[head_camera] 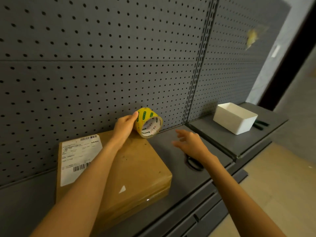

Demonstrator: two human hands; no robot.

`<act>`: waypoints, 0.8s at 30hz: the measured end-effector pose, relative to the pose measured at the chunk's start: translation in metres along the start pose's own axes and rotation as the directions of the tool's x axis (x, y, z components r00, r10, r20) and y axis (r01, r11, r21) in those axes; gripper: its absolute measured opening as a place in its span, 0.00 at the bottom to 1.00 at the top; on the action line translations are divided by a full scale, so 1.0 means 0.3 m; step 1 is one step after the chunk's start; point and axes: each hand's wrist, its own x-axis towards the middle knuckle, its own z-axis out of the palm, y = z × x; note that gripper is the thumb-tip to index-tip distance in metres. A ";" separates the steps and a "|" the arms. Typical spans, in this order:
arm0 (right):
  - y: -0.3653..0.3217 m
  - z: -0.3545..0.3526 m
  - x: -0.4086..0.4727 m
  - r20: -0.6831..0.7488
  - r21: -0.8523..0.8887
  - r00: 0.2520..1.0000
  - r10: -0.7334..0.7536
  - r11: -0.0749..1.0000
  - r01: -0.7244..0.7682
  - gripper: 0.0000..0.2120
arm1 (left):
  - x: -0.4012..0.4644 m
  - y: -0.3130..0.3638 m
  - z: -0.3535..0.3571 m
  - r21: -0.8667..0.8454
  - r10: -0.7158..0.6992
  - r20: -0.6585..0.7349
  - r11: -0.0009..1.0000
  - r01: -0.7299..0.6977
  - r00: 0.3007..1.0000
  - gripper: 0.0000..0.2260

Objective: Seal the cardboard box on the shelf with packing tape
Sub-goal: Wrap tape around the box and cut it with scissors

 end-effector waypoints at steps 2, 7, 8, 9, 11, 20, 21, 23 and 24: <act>0.056 -0.004 -0.014 -0.035 -0.170 0.994 0.106 0.979 -0.111 0.24 | 0.002 0.001 -0.002 -0.041 -0.007 0.007 0.999 0.007 1.000 0.15; 0.132 -0.011 -0.050 0.026 -0.392 0.946 0.323 0.874 -0.288 0.13 | -0.004 0.002 -0.005 -0.064 0.000 0.021 0.998 0.001 1.000 0.13; 0.135 -0.009 -0.058 0.048 -0.411 0.937 0.347 0.862 -0.299 0.12 | -0.005 -0.001 -0.008 -0.063 -0.003 0.025 0.998 0.004 1.000 0.13; 0.139 -0.006 -0.063 0.062 -0.414 0.930 0.363 0.857 -0.307 0.11 | -0.007 -0.003 -0.012 -0.060 -0.005 0.025 0.998 0.006 1.000 0.14; 0.145 -0.001 -0.065 0.069 -0.385 0.919 0.389 0.860 -0.335 0.13 | -0.011 -0.004 -0.019 -0.058 -0.011 0.035 0.998 0.013 0.999 0.13; 0.142 0.003 -0.060 0.056 -0.341 0.914 0.402 0.868 -0.361 0.10 | 0.032 0.054 -0.049 0.089 -0.151 0.235 0.987 0.133 0.960 0.33; 0.143 0.005 -0.060 0.063 -0.325 0.917 0.395 0.877 -0.355 0.11 | 0.031 0.045 -0.046 0.108 -0.138 0.220 0.987 0.116 0.966 0.37; 0.134 0.003 -0.066 0.064 -0.270 0.927 0.370 0.901 -0.341 0.12 | 0.032 0.030 -0.039 0.080 -0.095 0.172 0.993 0.082 0.981 0.34; 0.121 0.001 -0.075 0.050 -0.229 0.934 0.353 0.914 -0.334 0.11 | 0.030 0.027 -0.037 0.048 -0.074 0.157 0.997 0.067 0.985 0.30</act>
